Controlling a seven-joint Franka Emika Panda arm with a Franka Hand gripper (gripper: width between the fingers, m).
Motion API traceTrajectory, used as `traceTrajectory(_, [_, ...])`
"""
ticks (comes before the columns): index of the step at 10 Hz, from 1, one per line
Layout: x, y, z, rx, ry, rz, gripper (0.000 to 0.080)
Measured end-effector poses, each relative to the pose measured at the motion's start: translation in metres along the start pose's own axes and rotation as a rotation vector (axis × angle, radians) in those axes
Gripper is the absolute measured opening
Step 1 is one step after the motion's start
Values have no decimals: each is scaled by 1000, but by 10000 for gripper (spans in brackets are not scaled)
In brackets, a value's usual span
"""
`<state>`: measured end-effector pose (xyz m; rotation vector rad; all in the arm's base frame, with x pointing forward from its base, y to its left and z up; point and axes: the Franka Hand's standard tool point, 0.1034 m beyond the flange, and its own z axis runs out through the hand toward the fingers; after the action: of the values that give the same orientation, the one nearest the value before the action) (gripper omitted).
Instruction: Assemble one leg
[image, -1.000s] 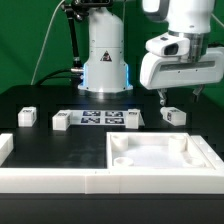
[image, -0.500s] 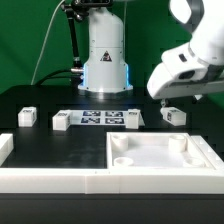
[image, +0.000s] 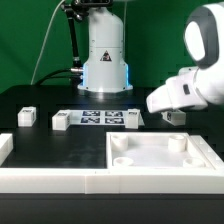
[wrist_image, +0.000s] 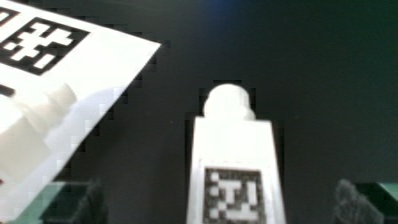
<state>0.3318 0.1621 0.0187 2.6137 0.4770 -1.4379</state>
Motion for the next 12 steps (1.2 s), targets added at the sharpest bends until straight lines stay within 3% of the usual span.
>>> traceTrajectory(6, [5,4,14,2,5,5,649])
traceTrajectory(8, [5,4,14,3,5,5,426])
traceTrajectory(9, [5,4,14,3,5,5,426])
traceTrajectory(10, [5,4,14,3,4,5,288])
traceTrajectory(12, [5,4,14,3,4,5,288])
